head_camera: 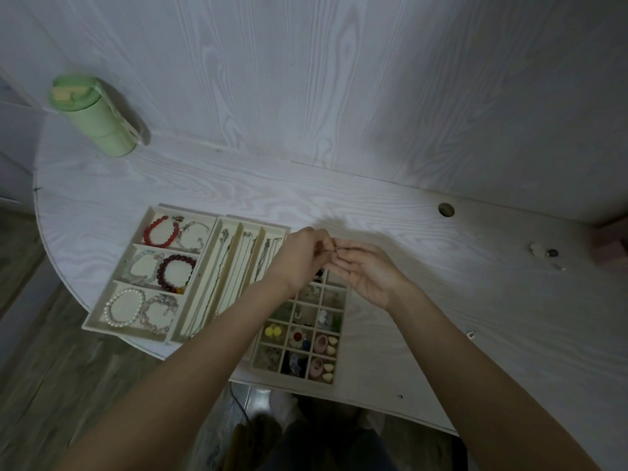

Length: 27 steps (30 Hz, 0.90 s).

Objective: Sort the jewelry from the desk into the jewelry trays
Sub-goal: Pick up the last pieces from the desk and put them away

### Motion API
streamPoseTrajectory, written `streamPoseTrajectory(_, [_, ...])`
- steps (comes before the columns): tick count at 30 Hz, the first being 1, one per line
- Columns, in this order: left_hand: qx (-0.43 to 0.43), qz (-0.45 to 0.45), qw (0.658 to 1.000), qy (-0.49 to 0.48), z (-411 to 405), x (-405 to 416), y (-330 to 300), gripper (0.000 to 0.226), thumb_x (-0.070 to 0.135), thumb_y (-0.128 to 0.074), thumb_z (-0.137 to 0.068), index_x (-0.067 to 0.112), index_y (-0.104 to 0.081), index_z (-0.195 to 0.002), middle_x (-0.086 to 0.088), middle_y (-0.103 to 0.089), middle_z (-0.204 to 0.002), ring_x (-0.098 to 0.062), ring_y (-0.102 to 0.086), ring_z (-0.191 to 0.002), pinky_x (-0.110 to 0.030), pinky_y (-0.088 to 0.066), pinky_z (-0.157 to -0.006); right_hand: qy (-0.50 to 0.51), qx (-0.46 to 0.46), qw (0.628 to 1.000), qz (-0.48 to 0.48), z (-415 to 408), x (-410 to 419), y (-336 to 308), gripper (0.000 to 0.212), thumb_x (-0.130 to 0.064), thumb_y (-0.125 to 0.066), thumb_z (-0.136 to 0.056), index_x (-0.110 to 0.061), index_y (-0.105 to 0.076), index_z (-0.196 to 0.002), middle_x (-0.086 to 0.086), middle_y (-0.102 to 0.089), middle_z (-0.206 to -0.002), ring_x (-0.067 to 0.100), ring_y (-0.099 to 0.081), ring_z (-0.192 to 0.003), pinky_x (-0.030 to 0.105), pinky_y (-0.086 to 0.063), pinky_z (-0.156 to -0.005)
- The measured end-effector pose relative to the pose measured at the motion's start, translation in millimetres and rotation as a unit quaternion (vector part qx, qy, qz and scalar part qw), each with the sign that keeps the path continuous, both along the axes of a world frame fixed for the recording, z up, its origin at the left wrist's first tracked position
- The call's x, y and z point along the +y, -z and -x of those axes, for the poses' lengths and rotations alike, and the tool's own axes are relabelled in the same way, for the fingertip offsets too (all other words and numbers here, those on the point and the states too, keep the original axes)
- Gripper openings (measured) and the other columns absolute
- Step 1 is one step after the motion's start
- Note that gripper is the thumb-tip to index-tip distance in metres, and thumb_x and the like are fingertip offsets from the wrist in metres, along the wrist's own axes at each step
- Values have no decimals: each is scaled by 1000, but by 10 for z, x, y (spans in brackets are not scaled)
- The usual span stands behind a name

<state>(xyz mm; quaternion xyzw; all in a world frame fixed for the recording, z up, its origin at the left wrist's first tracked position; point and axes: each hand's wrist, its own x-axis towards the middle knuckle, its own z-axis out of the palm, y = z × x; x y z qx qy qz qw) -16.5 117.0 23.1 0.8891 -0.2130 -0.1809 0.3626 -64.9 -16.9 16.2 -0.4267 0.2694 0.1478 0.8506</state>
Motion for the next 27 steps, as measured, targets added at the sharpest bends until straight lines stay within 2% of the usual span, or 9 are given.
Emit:
streamPoseTrajectory(2, [27, 24, 999, -13, -5, 0, 15, 5, 13, -61, -89, 9, -64, -90, -6, -64, -89, -14, -55, -80, -15, -37, -59, 10, 7, 1000, 20, 15, -10, 4, 20, 10, -46, -93, 1, -64, -95, 12, -70, -91, 14, -71, -81, 22, -58, -73])
streamPoseTrajectory(5, [66, 35, 997, -29, -19, 7, 37, 8, 12, -60, -91, 6, -65, -91, -2, -64, -85, -11, -56, -79, -5, -39, -59, 1, 5, 999, 48, 28, -37, 50, 13, 5, -52, -92, 1, -64, -95, 11, -70, -92, 14, -71, -80, 18, -57, -73])
streamPoseTrajectory(8, [106, 49, 993, -37, -35, 18, 47, 10, 14, -60, -91, 6, -65, -90, 0, -63, -84, -10, -56, -79, -13, -41, -65, -18, -2, 996, 86, 40, -58, 87, 12, 1, -55, -91, 2, -63, -100, 8, -71, -90, 11, -69, -80, 16, -55, -71])
streamPoseTrajectory(12, [142, 65, 987, -26, -60, 44, 63, 6, 11, -59, -91, 9, -65, -90, 1, -63, -85, -11, -57, -82, -17, -42, -71, -41, -17, 988, 149, 45, -93, 85, 11, 2, -57, -89, -5, -66, -90, 2, -69, -76, 7, -65, -68, 14, -52, -64])
streamPoseTrajectory(16, [124, 63, 990, -4, -85, 44, 93, 6, 10, -59, -91, 7, -64, -91, 0, -63, -85, -11, -57, -81, -9, -44, -69, -52, -24, 982, 183, 35, -133, 58, 10, 2, -58, -90, -5, -65, -89, 1, -66, -70, 4, -64, -60, 13, -50, -60])
streamPoseTrajectory(19, [116, 57, 992, -2, -120, 1, 123, 6, 12, -60, -91, 8, -65, -90, -2, -65, -86, -15, -59, -83, -23, -48, -79, -55, -23, 978, 199, 33, -165, 62, 11, 2, -58, -90, -5, -66, -89, 4, -66, -71, 5, -64, -60, 14, -51, -61])
streamPoseTrajectory(20, [110, 46, 993, 0, -137, -17, 142, 6, 12, -60, -91, 9, -65, -89, -3, -65, -87, -15, -59, -83, -24, -49, -79, -56, -20, 976, 208, 30, -176, 70, 10, 2, -59, -89, -5, -66, -89, 5, -66, -73, 6, -64, -61, 15, -52, -62])
streamPoseTrajectory(23, [72, 1, 997, 14, -178, -95, 195, 10, 14, -63, -89, 6, -67, -86, -5, -63, -92, -13, -58, -79, -15, -49, -71, -55, -4, 966, 254, 13, -202, 118, 7, 2, -62, -87, -4, -67, -88, 7, -67, -74, 10, -65, -62, 17, -52, -61])
streamPoseTrajectory(27, [33, -57, 998, 23, -201, -199, 249, 11, 15, -62, -89, 6, -68, -93, -4, -45, -111, -15, -51, -93, -30, -45, -92, -49, 27, 948, 313, -45, -184, 192, 5, 0, -62, -88, 1, -66, -90, 7, -64, -70, 14, -60, -61, 20, -51, -60])
